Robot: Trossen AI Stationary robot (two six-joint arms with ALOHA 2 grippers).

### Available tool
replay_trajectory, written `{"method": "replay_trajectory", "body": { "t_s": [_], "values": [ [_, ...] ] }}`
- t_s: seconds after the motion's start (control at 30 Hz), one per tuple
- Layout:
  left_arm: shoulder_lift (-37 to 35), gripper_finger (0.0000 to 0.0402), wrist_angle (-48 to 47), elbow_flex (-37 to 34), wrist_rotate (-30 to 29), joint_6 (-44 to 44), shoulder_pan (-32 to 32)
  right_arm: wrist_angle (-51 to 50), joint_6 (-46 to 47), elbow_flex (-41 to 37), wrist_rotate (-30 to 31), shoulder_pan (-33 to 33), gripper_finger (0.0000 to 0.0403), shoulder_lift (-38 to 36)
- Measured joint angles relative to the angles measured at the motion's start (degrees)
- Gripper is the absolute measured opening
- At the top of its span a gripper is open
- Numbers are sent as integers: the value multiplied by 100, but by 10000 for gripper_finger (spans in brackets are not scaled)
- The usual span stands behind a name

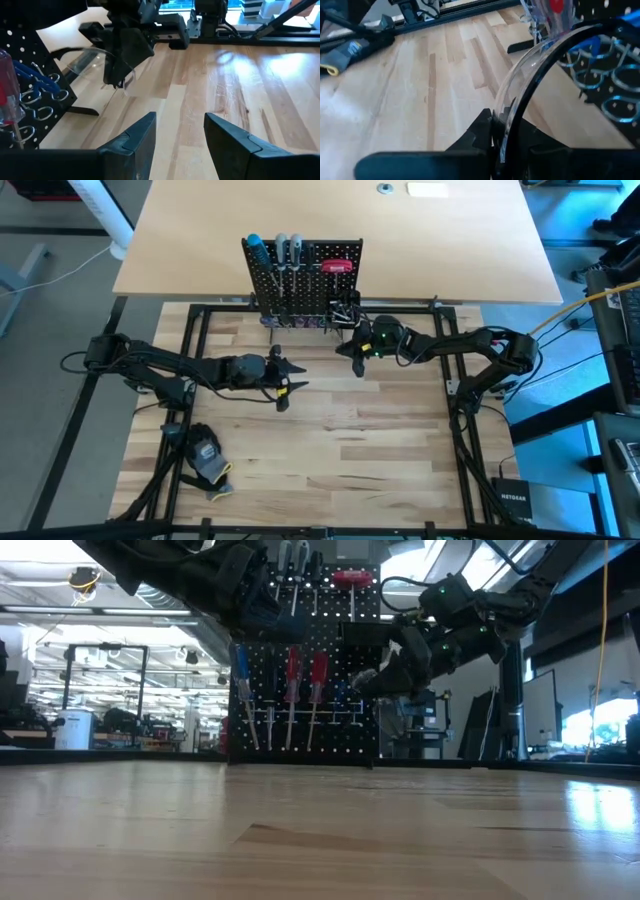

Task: Hang tools onto peg board
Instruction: Hang the black safety goggles on the peg board

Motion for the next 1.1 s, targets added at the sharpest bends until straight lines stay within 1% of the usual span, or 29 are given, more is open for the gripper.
{"method": "replay_trajectory", "body": {
  "t_s": [0.2, 0.5, 0.67, 0.93, 1.1],
  "values": [
    [0, 156, -6, -22, 0, 83, 0, 89, -693, 4, -4, -2, 33, -92],
    [0, 156, 20, -22, 1, 155, -37, -101, -1275, 9, 4, 2, 33, -201],
    [0, 156, 21, -22, 0, 157, -37, -259, -1708, 9, 202, 6, 33, -201],
    [0, 156, 21, -22, 0, 210, -38, -453, -2411, 11, 255, 7, 33, 63],
    [0, 156, 16, -22, 0, 266, -37, -437, -2760, 11, 256, 7, 33, 79]
  ]
}}
